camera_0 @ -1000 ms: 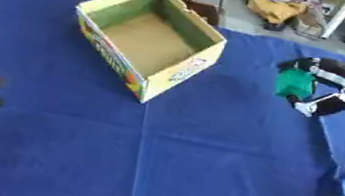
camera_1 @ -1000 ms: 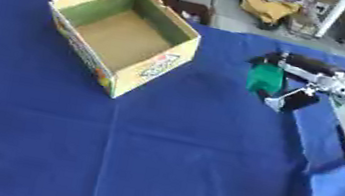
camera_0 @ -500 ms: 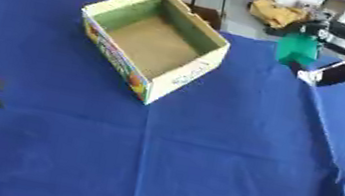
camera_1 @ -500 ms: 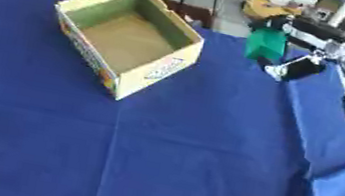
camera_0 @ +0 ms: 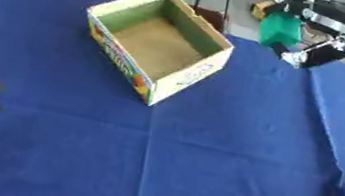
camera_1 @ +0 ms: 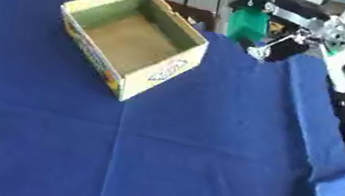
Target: Pick up objects on the table and place them in the box.
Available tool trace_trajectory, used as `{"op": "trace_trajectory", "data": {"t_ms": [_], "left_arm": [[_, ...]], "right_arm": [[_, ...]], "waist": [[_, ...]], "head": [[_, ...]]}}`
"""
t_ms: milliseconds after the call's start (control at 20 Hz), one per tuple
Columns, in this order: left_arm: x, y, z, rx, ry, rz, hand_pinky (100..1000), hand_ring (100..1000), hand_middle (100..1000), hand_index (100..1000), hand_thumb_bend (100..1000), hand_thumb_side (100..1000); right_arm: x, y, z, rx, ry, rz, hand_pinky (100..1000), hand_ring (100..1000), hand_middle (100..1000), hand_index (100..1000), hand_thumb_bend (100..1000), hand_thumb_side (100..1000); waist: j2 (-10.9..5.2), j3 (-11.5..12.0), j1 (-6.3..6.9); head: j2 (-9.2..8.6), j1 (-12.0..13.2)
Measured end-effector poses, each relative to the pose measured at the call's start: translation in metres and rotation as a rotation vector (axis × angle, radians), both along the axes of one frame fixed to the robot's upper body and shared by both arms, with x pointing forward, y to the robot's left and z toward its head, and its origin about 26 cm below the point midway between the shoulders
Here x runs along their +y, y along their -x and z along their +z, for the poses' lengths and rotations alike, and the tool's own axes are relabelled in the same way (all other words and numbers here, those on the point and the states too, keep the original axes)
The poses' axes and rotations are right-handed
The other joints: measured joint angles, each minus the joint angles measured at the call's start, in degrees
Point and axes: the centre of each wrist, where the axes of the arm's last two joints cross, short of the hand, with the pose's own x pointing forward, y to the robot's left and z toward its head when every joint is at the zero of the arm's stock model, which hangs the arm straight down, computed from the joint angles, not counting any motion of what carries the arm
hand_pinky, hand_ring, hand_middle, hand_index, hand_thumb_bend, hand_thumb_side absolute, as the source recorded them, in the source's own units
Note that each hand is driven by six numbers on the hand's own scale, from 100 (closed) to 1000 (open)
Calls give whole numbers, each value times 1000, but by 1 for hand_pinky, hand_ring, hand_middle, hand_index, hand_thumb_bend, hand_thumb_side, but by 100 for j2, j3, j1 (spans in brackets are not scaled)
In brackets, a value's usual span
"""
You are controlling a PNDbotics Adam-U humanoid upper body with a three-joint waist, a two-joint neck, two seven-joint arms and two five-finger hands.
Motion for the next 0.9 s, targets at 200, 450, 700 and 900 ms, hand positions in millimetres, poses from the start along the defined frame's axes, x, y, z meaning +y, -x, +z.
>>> {"op": "trace_trajectory", "data": {"t_ms": [200,450,700,900], "left_arm": [[-6,-3,5,-9,-6,-33,604,772,582,664,385,1000],[-12,-8,13,-29,-7,-64,604,772,582,664,388,1000],[-20,-12,20,-46,1,-95,605,772,581,663,390,1000],[-26,-14,23,-55,3,-115,605,773,581,663,388,1000]], "right_arm": [[46,-15,13,-16,-22,88,446,296,781,958,100,100],[70,-28,2,10,-34,111,466,310,786,963,100,100],[84,-35,-11,18,-40,114,496,335,795,966,100,104],[90,-41,-25,36,-38,97,522,360,799,971,100,145]], "waist": [[54,250,-79],[113,407,-96],[189,530,-132],[238,617,-138]], "head": [[-93,-177],[-197,-289],[-302,-400],[-389,-514]]}}
